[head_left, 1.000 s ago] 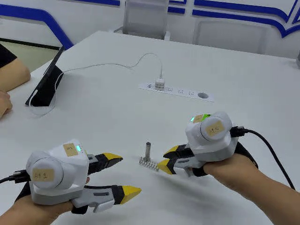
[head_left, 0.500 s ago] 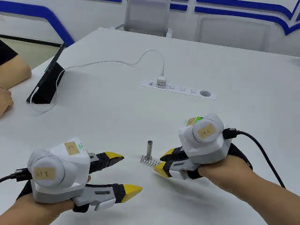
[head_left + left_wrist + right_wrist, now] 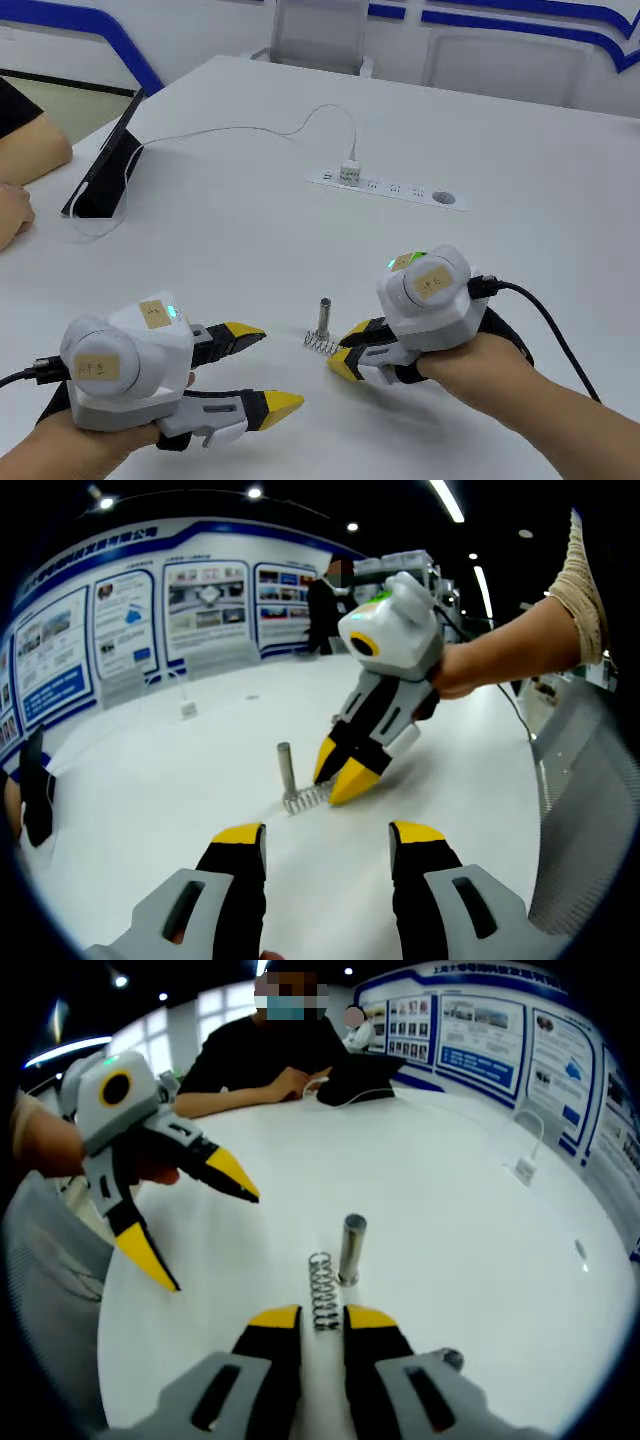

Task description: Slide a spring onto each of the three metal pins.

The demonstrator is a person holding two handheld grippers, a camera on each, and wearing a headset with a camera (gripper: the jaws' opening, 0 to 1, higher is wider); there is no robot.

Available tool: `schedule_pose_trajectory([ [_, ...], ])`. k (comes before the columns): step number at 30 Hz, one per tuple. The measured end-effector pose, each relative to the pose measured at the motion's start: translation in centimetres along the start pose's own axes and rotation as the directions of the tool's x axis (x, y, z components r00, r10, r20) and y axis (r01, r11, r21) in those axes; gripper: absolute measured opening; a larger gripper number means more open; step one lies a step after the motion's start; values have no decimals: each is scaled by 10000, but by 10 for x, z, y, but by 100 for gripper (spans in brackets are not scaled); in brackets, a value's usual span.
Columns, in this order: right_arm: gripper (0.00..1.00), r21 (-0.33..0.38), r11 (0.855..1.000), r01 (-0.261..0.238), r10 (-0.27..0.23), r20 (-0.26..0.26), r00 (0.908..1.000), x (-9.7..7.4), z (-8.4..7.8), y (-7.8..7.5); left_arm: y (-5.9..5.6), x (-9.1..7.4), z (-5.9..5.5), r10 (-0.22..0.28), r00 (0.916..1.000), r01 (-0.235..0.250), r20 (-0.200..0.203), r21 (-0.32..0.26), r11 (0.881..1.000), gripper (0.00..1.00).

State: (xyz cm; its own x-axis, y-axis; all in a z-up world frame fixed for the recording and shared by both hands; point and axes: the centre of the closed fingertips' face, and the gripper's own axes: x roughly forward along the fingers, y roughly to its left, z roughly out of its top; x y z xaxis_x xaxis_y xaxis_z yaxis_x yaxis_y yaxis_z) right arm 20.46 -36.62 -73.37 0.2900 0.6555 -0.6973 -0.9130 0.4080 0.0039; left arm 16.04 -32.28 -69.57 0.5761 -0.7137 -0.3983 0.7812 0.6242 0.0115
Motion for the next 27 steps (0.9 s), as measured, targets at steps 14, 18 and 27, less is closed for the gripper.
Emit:
schedule_pose_trajectory([
  [14,16,22,10000,-33,33,-53,10000,2,-2,-1,0,1,-1,-5,10000,5,-21,-19,10000,49],
  [18,15,22,10000,-12,12,-59,10000,2,-2,-2,0,0,-1,-2,10000,2,-33,-7,10000,49],
  [27,13,-60,10000,31,-31,-66,10000,3,-1,-2,1,-1,-1,0,10000,0,-55,10,10000,49],
])
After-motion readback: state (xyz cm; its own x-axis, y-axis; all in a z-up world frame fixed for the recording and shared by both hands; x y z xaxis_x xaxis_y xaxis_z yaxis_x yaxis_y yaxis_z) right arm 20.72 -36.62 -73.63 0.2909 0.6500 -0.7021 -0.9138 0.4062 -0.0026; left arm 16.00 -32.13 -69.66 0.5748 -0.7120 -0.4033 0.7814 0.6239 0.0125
